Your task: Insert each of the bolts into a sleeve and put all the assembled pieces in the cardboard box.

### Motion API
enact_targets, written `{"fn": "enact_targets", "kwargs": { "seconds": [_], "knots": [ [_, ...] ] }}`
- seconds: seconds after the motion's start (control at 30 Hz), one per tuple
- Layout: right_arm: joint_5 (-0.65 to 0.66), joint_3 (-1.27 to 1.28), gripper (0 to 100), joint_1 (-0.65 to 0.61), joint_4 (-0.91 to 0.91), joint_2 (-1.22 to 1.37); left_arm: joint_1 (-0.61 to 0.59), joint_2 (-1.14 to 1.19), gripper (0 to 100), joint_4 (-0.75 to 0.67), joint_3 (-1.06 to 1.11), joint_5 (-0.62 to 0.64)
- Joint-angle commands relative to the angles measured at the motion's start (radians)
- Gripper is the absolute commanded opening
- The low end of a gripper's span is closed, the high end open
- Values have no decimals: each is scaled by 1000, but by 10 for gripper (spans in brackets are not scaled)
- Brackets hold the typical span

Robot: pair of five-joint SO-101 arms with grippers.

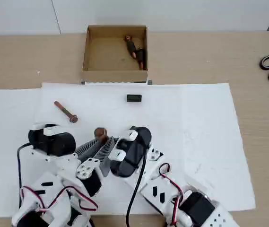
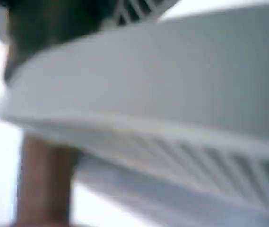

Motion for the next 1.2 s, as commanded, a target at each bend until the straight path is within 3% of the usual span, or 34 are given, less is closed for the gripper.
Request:
{"fn": "enact_targets", "kwargs": {
  "seconds": [0.0,0.47,0.67,0.87,1.0,1.17],
  "knots": [
    [8,-40,2,13,-39,-10,-6,11,134,38,-41,-9],
    [8,-34,2,15,-38,-2,-18,9,152,107,-130,-49],
    [6,-34,2,24,-38,-5,-146,5,3,106,-186,-137],
    [0,-38,2,140,-38,-1,-247,5,6,107,-208,-279],
    [0,-84,2,269,-45,21,-385,5,6,104,-127,-377],
    [-12,-339,2,374,-45,283,-534,5,6,74,88,-528]
  ]
}}
